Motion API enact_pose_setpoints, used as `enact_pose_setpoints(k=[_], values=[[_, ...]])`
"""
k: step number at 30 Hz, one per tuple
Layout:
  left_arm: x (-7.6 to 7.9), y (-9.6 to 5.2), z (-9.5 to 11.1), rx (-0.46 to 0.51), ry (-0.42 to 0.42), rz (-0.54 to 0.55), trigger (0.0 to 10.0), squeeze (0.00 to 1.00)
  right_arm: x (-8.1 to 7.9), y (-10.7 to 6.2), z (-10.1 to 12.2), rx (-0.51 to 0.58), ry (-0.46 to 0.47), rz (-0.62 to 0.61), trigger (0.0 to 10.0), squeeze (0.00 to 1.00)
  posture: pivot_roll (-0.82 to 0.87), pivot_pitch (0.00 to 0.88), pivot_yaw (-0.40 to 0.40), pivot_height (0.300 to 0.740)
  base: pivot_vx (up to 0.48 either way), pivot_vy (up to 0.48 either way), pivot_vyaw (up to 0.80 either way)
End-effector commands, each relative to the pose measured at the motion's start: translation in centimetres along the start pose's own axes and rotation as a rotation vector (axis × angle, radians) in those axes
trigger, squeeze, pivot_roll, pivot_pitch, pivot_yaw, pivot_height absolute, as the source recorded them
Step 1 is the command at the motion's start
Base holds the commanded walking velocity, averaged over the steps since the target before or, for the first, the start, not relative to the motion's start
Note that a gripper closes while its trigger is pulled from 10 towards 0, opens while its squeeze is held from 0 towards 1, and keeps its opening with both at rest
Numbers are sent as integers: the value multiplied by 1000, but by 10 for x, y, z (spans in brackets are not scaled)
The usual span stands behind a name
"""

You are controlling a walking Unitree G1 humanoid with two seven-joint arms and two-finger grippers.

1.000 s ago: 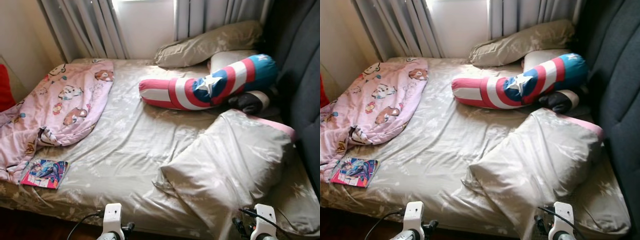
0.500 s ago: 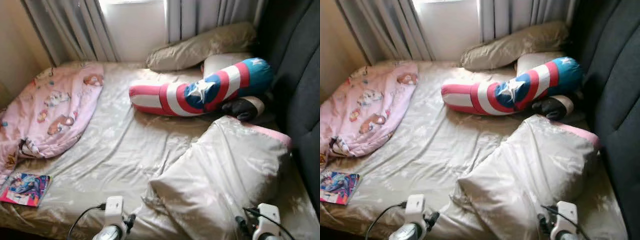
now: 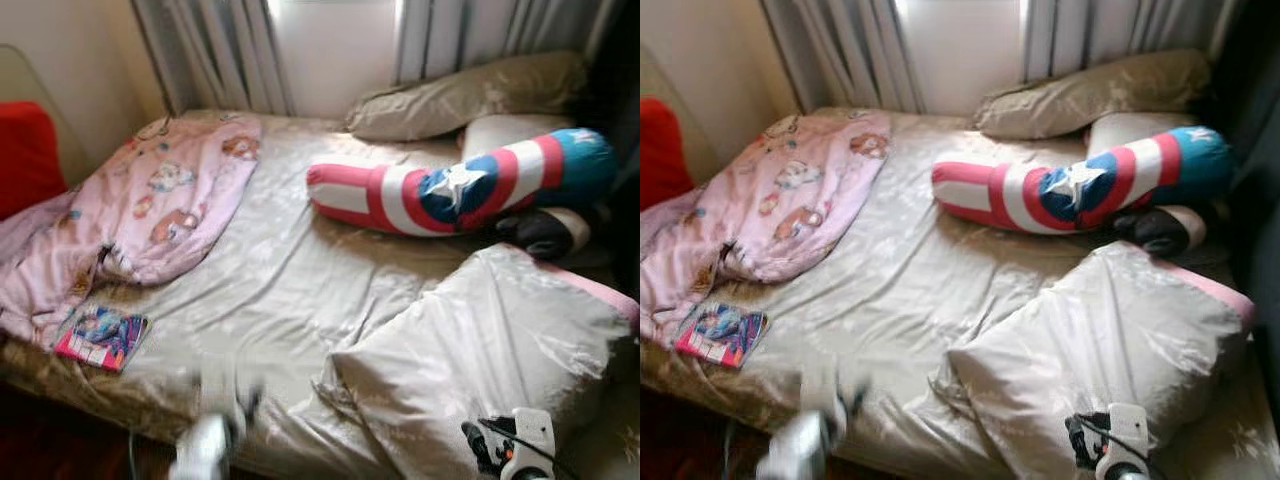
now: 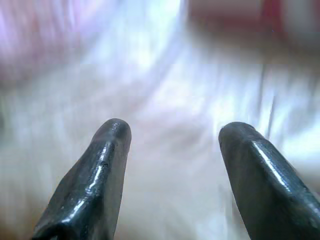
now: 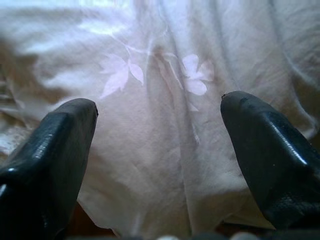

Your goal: Clean up the room

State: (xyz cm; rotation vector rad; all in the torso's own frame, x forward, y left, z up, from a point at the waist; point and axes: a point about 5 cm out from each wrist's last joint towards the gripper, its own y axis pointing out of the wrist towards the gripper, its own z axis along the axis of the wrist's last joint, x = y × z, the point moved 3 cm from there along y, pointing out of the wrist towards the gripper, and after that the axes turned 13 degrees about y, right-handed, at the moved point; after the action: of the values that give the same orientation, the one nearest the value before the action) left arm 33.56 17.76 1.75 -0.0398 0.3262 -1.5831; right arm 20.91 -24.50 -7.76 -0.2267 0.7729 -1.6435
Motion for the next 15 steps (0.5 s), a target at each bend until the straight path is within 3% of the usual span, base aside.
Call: enact_pose_setpoints(k=[1, 5, 6, 8, 11, 15], values=[[8, -8, -7, 19, -9, -25, 10000, 0, 3, -6, -7, 12, -3, 10, 10000, 0, 28, 0, 37, 731, 0, 0, 0], [11, -11, 4, 111, -18, -29, 10000, 0, 7, -13, -13, 34, 13, 5, 10000, 0, 27, 0, 28, 731, 0, 0, 0], [11, -13, 6, 138, -30, -22, 10000, 0, -45, 12, 48, 282, -22, 134, 10000, 0, 28, 0, 27, 731, 0, 0, 0], [12, -16, 8, 165, -33, -31, 10000, 0, -77, 17, 86, 441, -28, 204, 10000, 0, 23, 0, 29, 731, 0, 0, 0], [18, -24, 9, 207, -6, -71, 10000, 0, -82, 9, 98, 549, 2, 214, 10000, 0, 16, 0, 33, 731, 0, 0, 0], [20, -34, 8, 235, 13, -91, 10000, 0, -79, -2, 99, 600, 1, 212, 10000, 0, 4, 0, 32, 731, 0, 0, 0]])
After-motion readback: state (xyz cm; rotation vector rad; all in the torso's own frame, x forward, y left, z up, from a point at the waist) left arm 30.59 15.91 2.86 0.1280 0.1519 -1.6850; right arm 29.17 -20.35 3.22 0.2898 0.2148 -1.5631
